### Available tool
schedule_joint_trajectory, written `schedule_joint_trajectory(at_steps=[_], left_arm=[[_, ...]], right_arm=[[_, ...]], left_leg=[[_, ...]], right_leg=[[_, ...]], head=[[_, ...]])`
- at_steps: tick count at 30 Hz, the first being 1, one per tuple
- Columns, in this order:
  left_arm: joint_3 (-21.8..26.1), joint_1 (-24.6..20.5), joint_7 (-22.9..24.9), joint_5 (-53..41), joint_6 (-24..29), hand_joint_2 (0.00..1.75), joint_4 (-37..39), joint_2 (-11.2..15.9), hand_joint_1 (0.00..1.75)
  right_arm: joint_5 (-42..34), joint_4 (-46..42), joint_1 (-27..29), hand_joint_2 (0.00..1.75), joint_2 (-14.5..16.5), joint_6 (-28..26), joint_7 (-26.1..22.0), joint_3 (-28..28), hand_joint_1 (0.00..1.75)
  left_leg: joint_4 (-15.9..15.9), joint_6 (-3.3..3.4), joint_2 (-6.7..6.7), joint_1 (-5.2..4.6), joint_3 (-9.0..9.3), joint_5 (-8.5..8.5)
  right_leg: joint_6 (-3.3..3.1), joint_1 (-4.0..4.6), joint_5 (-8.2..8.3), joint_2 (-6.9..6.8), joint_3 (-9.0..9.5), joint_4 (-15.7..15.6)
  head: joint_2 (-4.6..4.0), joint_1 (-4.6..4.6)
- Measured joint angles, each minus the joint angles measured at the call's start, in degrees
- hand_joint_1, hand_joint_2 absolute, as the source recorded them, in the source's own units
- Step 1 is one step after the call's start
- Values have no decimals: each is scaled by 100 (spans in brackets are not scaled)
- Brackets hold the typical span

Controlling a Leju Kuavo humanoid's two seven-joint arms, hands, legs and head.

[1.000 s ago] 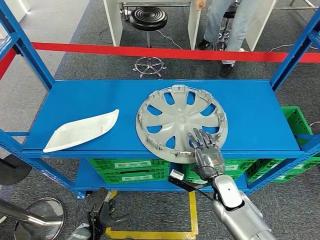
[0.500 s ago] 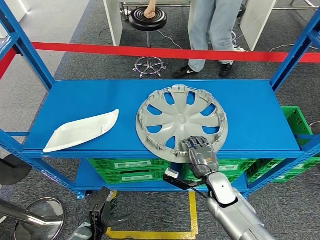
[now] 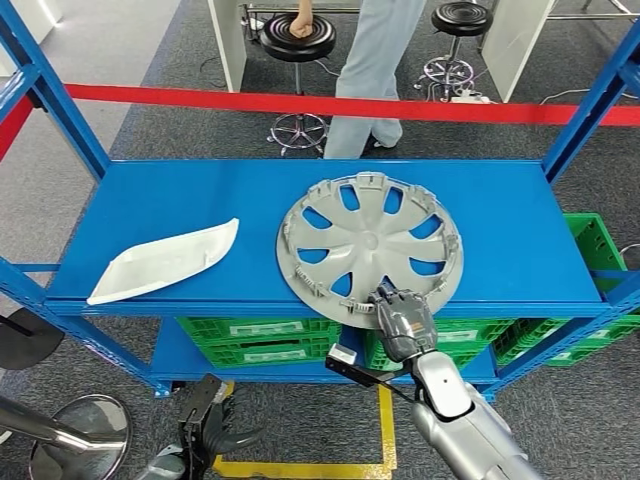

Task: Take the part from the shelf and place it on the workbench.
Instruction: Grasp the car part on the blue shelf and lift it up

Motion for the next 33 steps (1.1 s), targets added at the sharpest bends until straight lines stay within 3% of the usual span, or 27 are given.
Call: schedule_joint_trajectory(at_steps=[3,9,16,26,31,33], left_arm=[[16,25,-135,39,-30,175,0,2,0],[177,109,-377,158,-130,175,0,26,0],[287,150,-452,103,-110,175,0,49,0],[328,171,-704,27,-39,175,-27,73,0],[437,190,-711,107,75,175,-41,80,0],[480,191,-706,115,129,175,-56,77,0]], right_arm=[[311,-471,367,175,-1,-224,-3,-100,175],[1320,-2338,1321,175,90,-394,-278,-387,175],[1634,-3920,1728,175,110,-450,-538,-399,175],[1571,-4610,2032,175,110,-450,-880,-407,175],[852,-4614,2186,175,101,-449,-944,-309,175],[679,-4611,2260,175,92,-447,-1024,-297,175]], left_leg=[[0,0,-3,-1,-5,0],[-1,0,-3,-2,-14,-1],[-4,0,-2,2,-12,0],[7,3,-2,-7,-14,-6],[-11,82,-3,-21,4,-1],[-125,135,7,11,47,60]], right_leg=[[0,0,0,-1,0,0],[0,0,-1,2,-13,0],[-2,4,-2,0,-14,0],[3,-6,2,2,-14,-8],[66,-30,11,-5,-10,-42],[81,-21,-113,18,-100,134]], head=[[0,0],[0,-2],[0,-1],[0,-1],[0,-4],[0,10]])
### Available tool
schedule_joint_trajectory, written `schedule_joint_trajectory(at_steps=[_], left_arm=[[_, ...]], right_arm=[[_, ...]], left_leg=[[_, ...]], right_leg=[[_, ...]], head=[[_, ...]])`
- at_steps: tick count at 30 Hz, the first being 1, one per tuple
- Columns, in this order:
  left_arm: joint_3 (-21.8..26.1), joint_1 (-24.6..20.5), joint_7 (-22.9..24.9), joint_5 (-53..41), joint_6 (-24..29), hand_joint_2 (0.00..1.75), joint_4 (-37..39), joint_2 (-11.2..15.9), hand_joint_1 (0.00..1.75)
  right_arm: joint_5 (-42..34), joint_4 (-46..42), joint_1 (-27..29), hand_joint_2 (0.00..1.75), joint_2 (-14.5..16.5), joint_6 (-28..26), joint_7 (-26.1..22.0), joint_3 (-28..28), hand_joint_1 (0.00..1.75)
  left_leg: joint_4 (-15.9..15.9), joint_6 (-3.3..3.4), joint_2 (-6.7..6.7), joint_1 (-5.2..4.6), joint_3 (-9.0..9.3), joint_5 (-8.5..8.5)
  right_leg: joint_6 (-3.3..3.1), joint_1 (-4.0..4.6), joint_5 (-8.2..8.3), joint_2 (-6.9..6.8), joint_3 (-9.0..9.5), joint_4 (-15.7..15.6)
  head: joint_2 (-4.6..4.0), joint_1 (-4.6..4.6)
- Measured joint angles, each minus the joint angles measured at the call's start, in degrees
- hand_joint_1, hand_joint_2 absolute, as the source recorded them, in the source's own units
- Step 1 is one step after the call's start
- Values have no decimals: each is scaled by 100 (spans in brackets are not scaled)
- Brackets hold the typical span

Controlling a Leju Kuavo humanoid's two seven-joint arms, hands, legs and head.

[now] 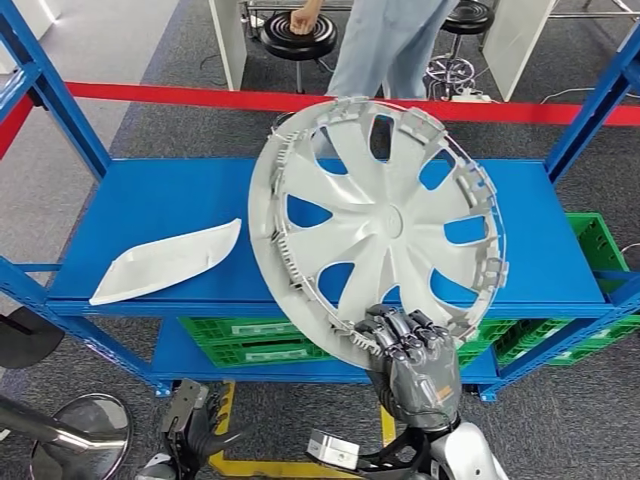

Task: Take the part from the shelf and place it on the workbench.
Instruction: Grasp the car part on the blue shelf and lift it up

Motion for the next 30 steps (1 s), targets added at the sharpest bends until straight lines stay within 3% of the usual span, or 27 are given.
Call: schedule_joint_trajectory(at_steps=[1,3,4,5,6,8,9,11,14,16,18,20,21,23,25,27,29,30], left_arm=[[22,0,8,1,19,175,-5,-3,0],[61,6,47,-3,64,175,-8,-10,0],[77,10,85,-9,97,175,-8,-13,0],[89,14,128,-16,139,175,-8,-16,0],[99,16,169,-25,181,175,-8,-19,0],[114,19,216,-38,248,175,-8,-24,0],[123,17,226,-46,270,175,-9,-22,0],[138,20,245,-69,289,175,-10,-19,0],[162,38,281,-90,281,175,-12,-16,0],[185,33,323,-94,262,175,-13,-18,0],[201,24,407,-95,236,175,-14,-24,0],[209,26,502,-109,225,175,-14,-31,0],[212,29,538,-120,224,175,-14,-35,0],[214,23,593,-139,224,175,-15,-39,0],[223,5,630,-143,230,175,-16,-24,0],[232,-10,649,-146,238,175,-16,-10,0],[235,-16,692,-184,261,175,-16,-20,0],[235,-19,736,-220,284,175,-16,-25,0]], right_arm=[[-69,2,36,175,-5,0,-43,-1,175],[-236,11,101,175,-21,0,-126,1,175],[-331,21,129,175,-32,0,-165,4,175],[-422,32,156,175,-43,0,-199,8,175],[-504,42,179,175,-51,0,-226,10,175],[-589,52,214,175,-57,0,-265,12,175],[-610,52,231,175,-58,0,-288,11,175],[-592,40,273,175,-59,0,-337,13,175],[-517,3,378,175,-59,0,-380,8,175],[-478,-50,446,175,-59,-1,-400,-2,175],[-440,-144,533,175,-59,-2,-446,-9,175],[-405,-249,628,175,-59,-2,-498,-13,175],[-387,-304,676,175,-59,-2,-515,-16,175],[-351,-433,781,175,-59,-2,-517,-27,175],[-317,-557,869,175,-59,-5,-500,-39,175],[-296,-636,924,175,-59,-9,-487,-50,175],[-254,-708,995,175,-60,-11,-429,-65,175],[-213,-753,1049,175,-62,-12,-362,-76,175]], left_leg=[[-49,18,6,18,20,23],[-59,26,12,20,18,31],[-55,22,10,23,17,27],[-48,11,3,30,22,18],[-34,-11,-10,44,30,3],[34,-95,-48,83,38,-53],[98,-147,-65,87,17,-85],[214,-231,-85,74,-78,-106],[286,-298,-76,70,-174,-129],[585,-343,-37,76,-285,-395],[1303,-370,-8,77,-533,-830],[1845,-347,-3,70,-687,-1050],[1825,-313,-3,59,-636,-998],[1167,-171,-1,7,-247,-663],[459,-13,9,-64,128,-420],[249,53,13,-123,192,-353],[138,55,17,-126,160,-239],[59,49,22,-105,145,-168]], right_leg=[[3,3,-132,20,-155,269],[22,-7,-413,57,-652,1112],[36,-14,-468,60,-896,1470],[50,-25,-407,61,-1065,1647],[64,-38,-217,61,-1123,1579],[106,-75,317,67,-986,947],[123,-85,498,82,-885,649],[88,-82,547,121,-814,416],[-38,-83,540,121,-879,440],[-122,-87,567,89,-911,439],[-182,-57,596,53,-944,440],[-225,-11,625,29,-981,441],[-247,17,641,24,-998,441],[-285,64,680,22,-1019,436],[-278,80,734,17,-1048,428],[-217,53,803,9,-1090,415],[-149,41,848,7,-1131,391],[-121,51,777,17,-1172,421]], head=[[0,13],[0,29],[0,31],[0,30],[0,30],[0,31],[0,50],[1,65],[1,35],[0,9],[0,-19],[0,-23],[0,-24],[0,-24],[0,-4],[0,3],[0,-6],[0,-2]])
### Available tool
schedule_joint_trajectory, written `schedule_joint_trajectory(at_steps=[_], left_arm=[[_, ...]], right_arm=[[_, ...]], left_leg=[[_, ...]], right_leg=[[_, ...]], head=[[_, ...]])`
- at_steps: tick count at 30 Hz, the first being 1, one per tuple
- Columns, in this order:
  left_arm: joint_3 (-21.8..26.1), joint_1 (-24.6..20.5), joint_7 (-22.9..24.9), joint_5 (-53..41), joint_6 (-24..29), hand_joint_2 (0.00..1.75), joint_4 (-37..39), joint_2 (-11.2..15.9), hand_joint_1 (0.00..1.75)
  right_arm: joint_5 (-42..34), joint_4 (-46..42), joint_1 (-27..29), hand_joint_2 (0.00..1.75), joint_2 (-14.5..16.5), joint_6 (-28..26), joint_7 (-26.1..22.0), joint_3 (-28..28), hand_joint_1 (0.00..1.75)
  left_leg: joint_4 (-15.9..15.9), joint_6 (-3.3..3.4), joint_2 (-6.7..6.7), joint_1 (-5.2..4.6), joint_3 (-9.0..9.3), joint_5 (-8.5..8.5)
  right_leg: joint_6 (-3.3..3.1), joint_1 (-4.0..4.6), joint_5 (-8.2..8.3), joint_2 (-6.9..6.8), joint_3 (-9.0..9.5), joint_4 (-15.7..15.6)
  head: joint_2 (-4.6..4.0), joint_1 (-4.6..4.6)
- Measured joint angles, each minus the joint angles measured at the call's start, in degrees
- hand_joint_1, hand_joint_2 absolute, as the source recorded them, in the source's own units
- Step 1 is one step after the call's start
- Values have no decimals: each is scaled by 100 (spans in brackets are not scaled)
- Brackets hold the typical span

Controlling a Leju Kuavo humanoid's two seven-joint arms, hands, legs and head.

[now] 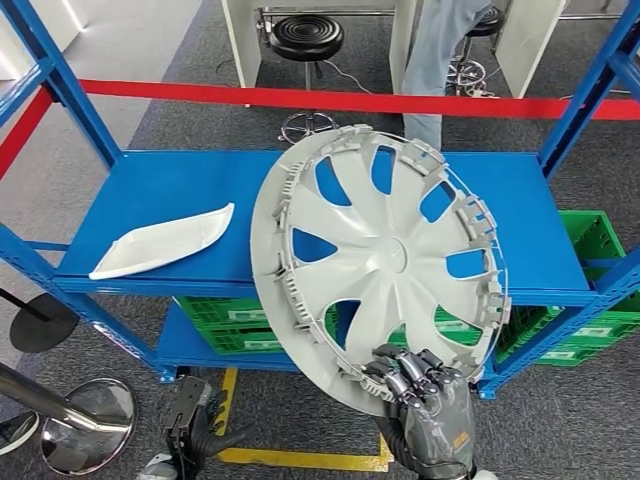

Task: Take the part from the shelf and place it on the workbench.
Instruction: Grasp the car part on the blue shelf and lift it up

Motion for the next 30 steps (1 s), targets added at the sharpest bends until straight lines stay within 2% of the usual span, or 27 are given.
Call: schedule_joint_trajectory(at_steps=[1,2,4,5,6,7,8,9,10,11,12,14,15,16,17,18,19,20,21,22,23,24,26,27,28,29,30], left_arm=[[0,-2,58,-47,30,175,0,-5,0],[-2,-1,126,-97,64,175,0,-10,0],[-8,20,231,-201,148,175,0,-16,0],[-11,38,237,-243,203,175,0,-19,0],[-13,55,199,-272,262,175,0,-21,0],[-13,67,134,-288,315,175,0,-22,0],[-13,72,57,-294,359,175,0,-24,0],[-13,71,-14,-298,394,175,-2,-25,0],[-12,64,-81,-306,419,175,-8,-27,0],[-11,56,-157,-318,443,175,-14,-32,0],[-11,49,-238,-337,470,175,-23,-40,0],[-11,45,-375,-388,524,175,-33,-60,0],[-11,49,-410,-407,556,175,-36,-68,0],[-11,53,-424,-420,580,175,-37,-79,0],[-11,53,-429,-423,601,175,-41,-90,0],[-11,51,-429,-424,614,175,-45,-102,0],[-11,48,-429,-425,620,175,-49,-112,0],[-11,46,-421,-426,624,175,-52,-119,0],[-11,46,-404,-431,626,175,-52,-128,0],[-10,47,-378,-440,627,175,-52,-136,0],[-9,47,-342,-449,627,175,-52,-144,0],[-4,45,-304,-455,629,175,-53,-148,0],[10,34,-237,-457,640,175,-54,-153,0],[17,29,-215,-456,647,175,-55,-156,0],[22,28,-199,-456,654,175,-55,-160,0],[25,31,-191,-456,657,175,-55,-164,0],[28,34,-183,-455,660,175,-55,-169,0]], right_arm=[[51,-51,58,175,-6,-1,88,-13,175],[101,-101,116,175,-20,-1,188,-23,175],[192,-202,242,175,-73,-1,404,-33,175],[247,-255,319,175,-105,-1,532,-36,175],[305,-311,403,175,-137,-1,663,-39,175],[360,-366,481,175,-163,-1,779,-42,175],[409,-420,545,175,-185,-1,880,-48,175],[446,-467,589,175,-204,-1,955,-53,175],[483,-515,628,175,-220,-1,1032,-59,175],[524,-568,669,175,-236,-2,1125,-63,175],[570,-625,713,175,-253,-2,1242,-66,175],[651,-741,807,175,-290,-3,1513,-67,175],[681,-797,849,175,-308,-3,1649,-67,175],[699,-853,891,175,-323,-3,1759,-67,175],[712,-907,931,175,-338,-3,1847,-66,175],[720,-953,970,175,-350,-3,1904,-66,175],[724,-987,998,175,-361,-3,1936,-65,175],[723,-1008,1021,175,-371,-3,1960,-64,175],[716,-1026,1040,175,-379,-3,1977,-61,175],[695,-1045,1059,175,-383,-3,1988,-59,175],[665,-1066,1080,175,-385,-3,1993,-56,175],[627,-1089,1105,175,-386,-3,1984,-54,175],[560,-1126,1158,175,-385,-3,1944,-56,175],[538,-1139,1178,175,-385,-3,1922,-59,175],[525,-1149,1192,175,-384,-3,1907,-62,175],[518,-1155,1200,175,-385,-3,1898,-66,175],[514,-1158,1208,175,-385,-3,1891,-70,175]], left_leg=[[-71,-7,6,25,-29,78],[-109,-22,10,46,-74,147],[-99,-18,8,49,-205,253],[-84,-28,8,52,-275,297],[-66,-45,9,58,-346,337],[-43,-70,9,69,-415,373],[-10,-100,9,83,-481,405],[31,-133,6,89,-546,431],[78,-168,2,89,-603,457],[120,-200,-1,83,-647,484],[143,-231,-7,76,-679,516],[160,-288,-18,82,-719,573],[197,-318,-20,89,-751,495],[309,-350,-19,98,-795,308],[530,-380,-14,110,-853,19],[845,-408,-10,120,-910,-314],[1206,-427,-8,131,-952,-575],[1514,-436,-8,137,-958,-713],[1682,-435,-7,139,-902,-711],[1655,-422,-7,139,-762,-598],[1417,-395,-7,136,-528,-433],[1019,-353,-6,125,-217,-308],[142,-267,-4,88,370,-293],[-121,-235,-6,65,526,-339],[-245,-214,-9,45,576,-355],[-280,-189,-10,44,547,-299],[-305,-156,-4,48,497,-217]], right_leg=[[26,9,-156,15,-56,112],[51,9,-389,33,-137,339],[108,-5,-830,49,-309,1006],[136,-18,-921,48,-345,1267],[164,-34,-898,47,-297,1354],[189,-52,-779,46,-145,1221],[214,-74,-618,45,106,890],[236,-88,-531,53,396,478],[224,-93,-483,66,625,132],[202,-93,-488,76,759,-105],[156,-81,-521,87,790,-200],[31,-78,-468,69,688,-209],[-38,-82,-420,56,633,-209],[-94,-90,-358,41,581,-214],[-136,-95,-286,29,516,-214],[-156,-90,-215,26,448,-211],[-161,-85,-147,19,375,-206],[-161,-78,-82,12,291,-200],[-158,-71,-24,5,213,-196],[-152,-63,31,-2,139,-191],[-142,-55,84,-7,74,-188],[-130,-50,135,-11,23,-187],[-77,-41,236,-25,-35,-188],[-39,-49,290,-36,-45,-200],[2,-58,350,-46,-47,-223],[39,-68,399,-54,-54,-251],[70,-75,381,-46,-78,-259]], head=[[0,8],[0,15],[0,19],[0,19],[0,17],[0,18],[0,18],[0,21],[0,21],[1,24],[1,26],[0,33],[0,26],[0,15],[0,6],[0,-10],[0,-16],[0,-15],[0,-16],[0,-16],[0,-16],[0,-16],[0,-12],[0,-13],[0,-14],[0,-15],[0,-17]])
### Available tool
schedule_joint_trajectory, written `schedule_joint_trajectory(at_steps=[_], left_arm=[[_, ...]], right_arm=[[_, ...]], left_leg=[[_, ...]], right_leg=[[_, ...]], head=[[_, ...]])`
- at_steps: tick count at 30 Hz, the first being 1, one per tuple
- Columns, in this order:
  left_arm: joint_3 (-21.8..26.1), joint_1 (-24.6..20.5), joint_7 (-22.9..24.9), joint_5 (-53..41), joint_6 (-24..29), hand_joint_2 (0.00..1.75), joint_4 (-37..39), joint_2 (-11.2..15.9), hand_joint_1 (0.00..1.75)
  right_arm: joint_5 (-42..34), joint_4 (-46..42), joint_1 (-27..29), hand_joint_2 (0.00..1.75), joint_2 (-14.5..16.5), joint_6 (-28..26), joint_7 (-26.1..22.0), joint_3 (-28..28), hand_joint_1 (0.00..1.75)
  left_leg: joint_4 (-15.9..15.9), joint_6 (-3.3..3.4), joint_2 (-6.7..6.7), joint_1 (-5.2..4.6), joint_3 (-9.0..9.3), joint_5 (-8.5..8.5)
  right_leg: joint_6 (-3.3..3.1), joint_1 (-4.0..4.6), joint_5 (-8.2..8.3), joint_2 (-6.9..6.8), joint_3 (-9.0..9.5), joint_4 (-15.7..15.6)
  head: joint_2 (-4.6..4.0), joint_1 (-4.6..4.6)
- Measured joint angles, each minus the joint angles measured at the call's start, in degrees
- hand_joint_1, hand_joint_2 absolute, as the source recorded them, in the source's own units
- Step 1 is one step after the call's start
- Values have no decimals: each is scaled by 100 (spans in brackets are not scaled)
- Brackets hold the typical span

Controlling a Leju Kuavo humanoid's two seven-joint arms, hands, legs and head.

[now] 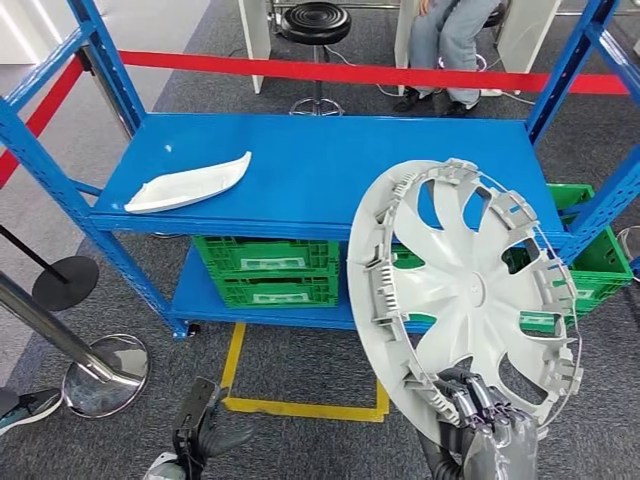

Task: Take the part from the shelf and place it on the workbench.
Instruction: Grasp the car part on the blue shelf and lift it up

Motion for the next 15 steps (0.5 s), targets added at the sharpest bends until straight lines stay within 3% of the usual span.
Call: schedule_joint_trajectory(at_steps=[1,2,4,5,6,7,8,9,11,12,13,15], left_arm=[[3,0,8,-1,2,175,0,-4,0],[5,0,23,-6,3,175,0,-9,0],[7,-2,85,-45,6,175,0,-22,0],[7,0,134,-77,10,175,0,-29,0],[7,1,187,-112,15,175,0,-35,0],[7,1,240,-150,20,175,0,-40,0],[4,1,290,-196,23,175,0,-44,0],[-2,0,330,-249,22,175,0,-49,0],[-28,-1,373,-375,20,175,0,-56,0],[-44,0,384,-429,19,175,0,-59,0],[-58,4,390,-466,20,175,0,-62,0],[-76,25,400,-496,21,175,1,-67,0]], right_arm=[[-7,-2,8,175,0,0,-8,-4,175],[-21,-3,14,175,0,0,-26,-9,175],[-108,-4,31,175,5,0,-154,-38,175],[-190,-4,50,175,19,1,-295,-81,175],[-301,-2,76,175,48,1,-495,-148,175],[-441,0,107,175,100,2,-751,-238,175],[-605,3,140,175,177,2,-1048,-344,175],[-800,9,172,175,285,2,-1400,-469,175],[-1255,42,242,175,587,2,-2248,-789,175],[-1460,68,284,175,758,2,-2661,-971,175],[-1611,93,330,175,914,1,-2989,-1137,175],[-1748,129,425,175,1152,-7,-3325,-1371,175]], left_leg=[[-28,41,8,9,-68,87],[-51,75,18,21,-150,176],[-33,117,27,9,-341,318],[-9,119,30,3,-444,385],[24,116,33,-1,-558,447],[71,106,34,0,-676,502],[128,92,34,3,-792,545],[196,71,32,7,-893,581],[339,13,16,-1,-1056,642],[384,-18,9,-6,-1103,682],[404,-47,3,-8,-1136,726],[413,-109,-2,11,-1169,747]], right_leg=[[23,1,-134,19,-47,61],[42,3,-375,42,-114,224],[74,3,-970,77,-260,875],[88,3,-1123,81,-301,1240],[103,3,-1124,82,-292,1508],[113,0,-993,82,-210,1606],[121,-7,-808,82,-35,1503],[128,-16,-680,84,235,1203],[103,-13,-768,94,852,361],[71,-4,-879,99,1033,56],[26,14,-957,101,1109,-106],[-75,20,-913,84,1027,-134]], head=[[0,8],[0,16],[0,28],[0,27],[0,26],[0,27],[0,26],[0,27],[0,24],[0,25],[0,22],[0,22]])
